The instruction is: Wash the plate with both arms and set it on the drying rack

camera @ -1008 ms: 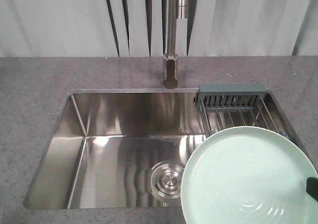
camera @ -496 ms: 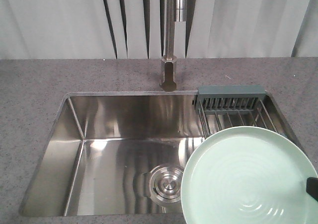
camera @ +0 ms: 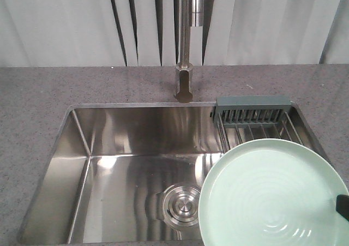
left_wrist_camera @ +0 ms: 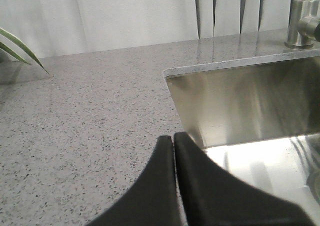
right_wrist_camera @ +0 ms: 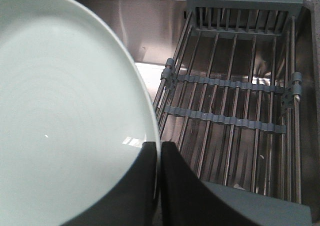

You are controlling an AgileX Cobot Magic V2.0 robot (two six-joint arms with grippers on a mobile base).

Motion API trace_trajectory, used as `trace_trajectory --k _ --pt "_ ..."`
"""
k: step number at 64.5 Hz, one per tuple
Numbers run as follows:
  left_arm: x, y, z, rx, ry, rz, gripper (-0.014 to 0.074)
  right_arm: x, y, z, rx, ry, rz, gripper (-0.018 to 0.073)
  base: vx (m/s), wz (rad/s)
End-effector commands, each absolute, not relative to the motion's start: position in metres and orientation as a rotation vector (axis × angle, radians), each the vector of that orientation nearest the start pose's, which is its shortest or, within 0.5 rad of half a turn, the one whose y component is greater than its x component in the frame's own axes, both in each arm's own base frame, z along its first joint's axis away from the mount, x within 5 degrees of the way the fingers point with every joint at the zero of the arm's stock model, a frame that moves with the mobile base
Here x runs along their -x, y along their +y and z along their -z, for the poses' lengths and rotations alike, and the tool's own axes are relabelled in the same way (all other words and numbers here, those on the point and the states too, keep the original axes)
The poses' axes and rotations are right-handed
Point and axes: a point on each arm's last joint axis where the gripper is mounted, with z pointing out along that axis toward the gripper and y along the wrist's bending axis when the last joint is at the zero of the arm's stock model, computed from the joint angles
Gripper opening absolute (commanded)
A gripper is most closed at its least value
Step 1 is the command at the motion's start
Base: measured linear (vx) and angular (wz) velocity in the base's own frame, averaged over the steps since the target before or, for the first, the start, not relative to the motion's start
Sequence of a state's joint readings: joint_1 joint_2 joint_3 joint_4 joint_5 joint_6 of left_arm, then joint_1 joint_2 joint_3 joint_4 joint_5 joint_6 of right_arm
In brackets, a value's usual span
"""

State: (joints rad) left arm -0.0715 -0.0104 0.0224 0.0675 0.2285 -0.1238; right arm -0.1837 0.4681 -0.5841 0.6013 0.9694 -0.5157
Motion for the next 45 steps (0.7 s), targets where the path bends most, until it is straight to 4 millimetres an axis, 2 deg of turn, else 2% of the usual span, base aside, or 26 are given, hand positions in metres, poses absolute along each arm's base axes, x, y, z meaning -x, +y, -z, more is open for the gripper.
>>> trace_trajectory --k 1,45 --pt "-0.0542 -0.0032 -0.2002 0.002 1.616 0.104 -0.0006 -0.0797 0.0286 -0.3188 0.18 2.092 -0.362 -0.0001 0.02 -0.01" --pt "-0.0542 -0.0032 -0.2002 0.002 1.616 0.104 -0.0006 -0.0797 0.0286 -0.3188 0.18 2.092 -0.362 -0.0001 0.01 0.0"
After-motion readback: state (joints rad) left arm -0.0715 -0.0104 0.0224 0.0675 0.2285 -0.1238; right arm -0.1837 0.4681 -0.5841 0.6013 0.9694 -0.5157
